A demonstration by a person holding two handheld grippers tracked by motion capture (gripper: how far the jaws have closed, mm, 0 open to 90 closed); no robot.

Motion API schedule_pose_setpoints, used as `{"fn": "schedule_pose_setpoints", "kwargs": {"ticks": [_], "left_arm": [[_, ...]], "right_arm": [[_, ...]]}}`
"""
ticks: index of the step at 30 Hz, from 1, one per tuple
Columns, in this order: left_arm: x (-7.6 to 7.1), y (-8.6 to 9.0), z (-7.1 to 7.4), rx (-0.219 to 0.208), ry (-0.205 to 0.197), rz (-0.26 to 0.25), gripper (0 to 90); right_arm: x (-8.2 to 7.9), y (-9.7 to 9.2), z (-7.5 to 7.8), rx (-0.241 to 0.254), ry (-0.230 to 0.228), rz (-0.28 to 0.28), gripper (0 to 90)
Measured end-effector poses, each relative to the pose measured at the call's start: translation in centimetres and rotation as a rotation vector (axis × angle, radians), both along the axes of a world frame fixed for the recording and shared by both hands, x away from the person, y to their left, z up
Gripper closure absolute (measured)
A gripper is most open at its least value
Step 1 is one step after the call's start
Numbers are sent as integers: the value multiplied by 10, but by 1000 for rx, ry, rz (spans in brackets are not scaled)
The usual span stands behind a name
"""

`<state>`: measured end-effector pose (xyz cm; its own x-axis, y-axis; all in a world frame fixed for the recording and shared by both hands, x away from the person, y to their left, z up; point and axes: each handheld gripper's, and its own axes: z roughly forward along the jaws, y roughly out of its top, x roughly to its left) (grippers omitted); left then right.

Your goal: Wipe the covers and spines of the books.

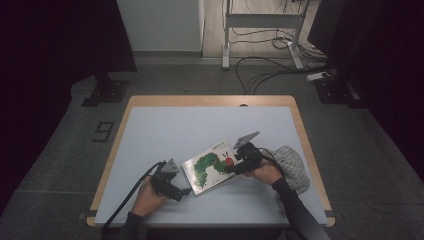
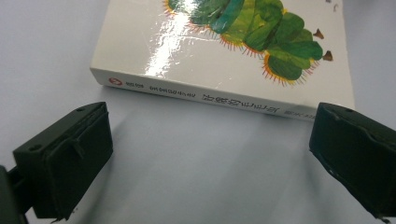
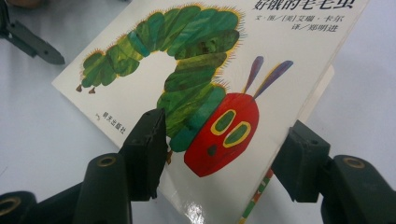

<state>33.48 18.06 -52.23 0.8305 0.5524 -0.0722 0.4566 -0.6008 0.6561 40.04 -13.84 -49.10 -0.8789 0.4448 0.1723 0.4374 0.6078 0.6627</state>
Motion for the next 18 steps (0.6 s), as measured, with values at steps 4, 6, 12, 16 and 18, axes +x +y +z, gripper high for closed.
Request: {"fn": "schedule_pose_setpoints", "kwargs": {"ticks": [4,6,12,16,18], "left_arm": [[0,1,1,-12,2,4,0],[0,1,2,-15,4,6,0],[1,1,4,-20,5,6,0],[1,0,5,-20,4,3,0],[1,0,6,-26,5,3,0]], "right_arm": [[-4,-2,-1,-5,-8,-1,401],[-6,-4,-2,-10,-12,-1,404],[-12,-8,-5,-13,-21,-9,410],[-17,-11,-6,-12,-20,-12,414],[-18,-12,-7,-13,-23,-13,415]]}}
